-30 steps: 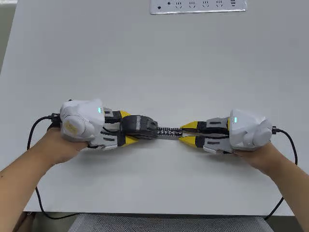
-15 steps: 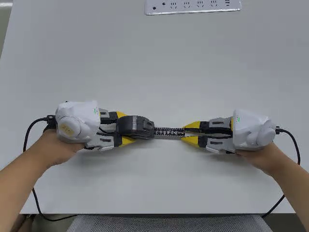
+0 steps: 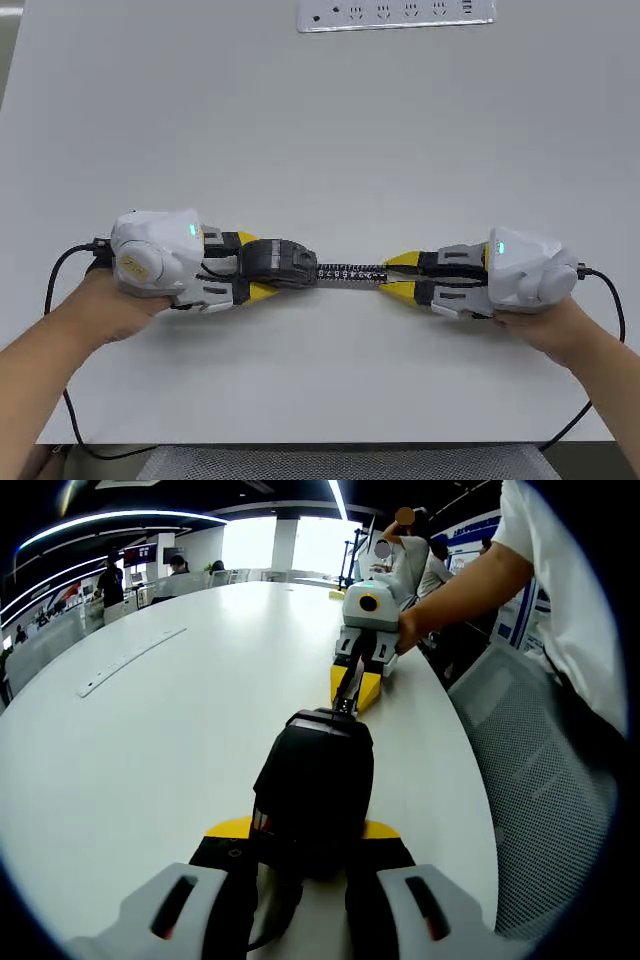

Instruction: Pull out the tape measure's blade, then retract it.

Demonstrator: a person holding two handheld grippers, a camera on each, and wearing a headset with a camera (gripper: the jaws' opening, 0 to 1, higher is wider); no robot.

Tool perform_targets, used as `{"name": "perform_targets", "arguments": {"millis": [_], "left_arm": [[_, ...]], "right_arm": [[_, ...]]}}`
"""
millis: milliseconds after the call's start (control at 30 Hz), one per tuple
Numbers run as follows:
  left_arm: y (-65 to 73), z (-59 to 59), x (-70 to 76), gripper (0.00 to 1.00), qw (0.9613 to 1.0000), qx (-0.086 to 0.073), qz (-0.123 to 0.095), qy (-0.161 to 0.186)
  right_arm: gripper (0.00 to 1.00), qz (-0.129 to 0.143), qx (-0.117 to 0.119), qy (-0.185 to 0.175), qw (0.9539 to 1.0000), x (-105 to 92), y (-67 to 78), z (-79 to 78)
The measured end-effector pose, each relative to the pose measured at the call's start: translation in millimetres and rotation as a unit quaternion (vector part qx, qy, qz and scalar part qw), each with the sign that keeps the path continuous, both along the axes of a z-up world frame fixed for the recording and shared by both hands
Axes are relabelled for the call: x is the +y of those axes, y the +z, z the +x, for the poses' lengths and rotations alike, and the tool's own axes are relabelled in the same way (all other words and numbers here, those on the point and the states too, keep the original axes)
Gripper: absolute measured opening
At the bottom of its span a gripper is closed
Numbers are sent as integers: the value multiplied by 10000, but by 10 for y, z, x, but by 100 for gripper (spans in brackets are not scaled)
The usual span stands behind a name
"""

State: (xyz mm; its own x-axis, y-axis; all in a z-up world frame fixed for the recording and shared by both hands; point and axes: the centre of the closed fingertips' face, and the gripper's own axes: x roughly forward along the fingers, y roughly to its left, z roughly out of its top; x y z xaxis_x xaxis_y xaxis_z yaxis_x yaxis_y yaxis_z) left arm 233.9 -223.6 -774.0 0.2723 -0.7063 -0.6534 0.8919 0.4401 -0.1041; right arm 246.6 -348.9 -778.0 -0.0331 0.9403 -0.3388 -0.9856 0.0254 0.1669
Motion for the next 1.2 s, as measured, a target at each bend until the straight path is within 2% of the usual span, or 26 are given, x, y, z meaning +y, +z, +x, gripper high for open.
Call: {"name": "perform_targets", "arguments": {"millis": [833, 1200], "left_arm": [[-3, -11, -13, 30, 10000, -5, 41, -28], [2, -14, -15, 30, 10000, 20, 45, -22]], "right_arm": [[8, 22, 130, -190, 9997, -310, 103, -10], [8, -4, 183, -237, 9996, -428, 86, -2]]}}
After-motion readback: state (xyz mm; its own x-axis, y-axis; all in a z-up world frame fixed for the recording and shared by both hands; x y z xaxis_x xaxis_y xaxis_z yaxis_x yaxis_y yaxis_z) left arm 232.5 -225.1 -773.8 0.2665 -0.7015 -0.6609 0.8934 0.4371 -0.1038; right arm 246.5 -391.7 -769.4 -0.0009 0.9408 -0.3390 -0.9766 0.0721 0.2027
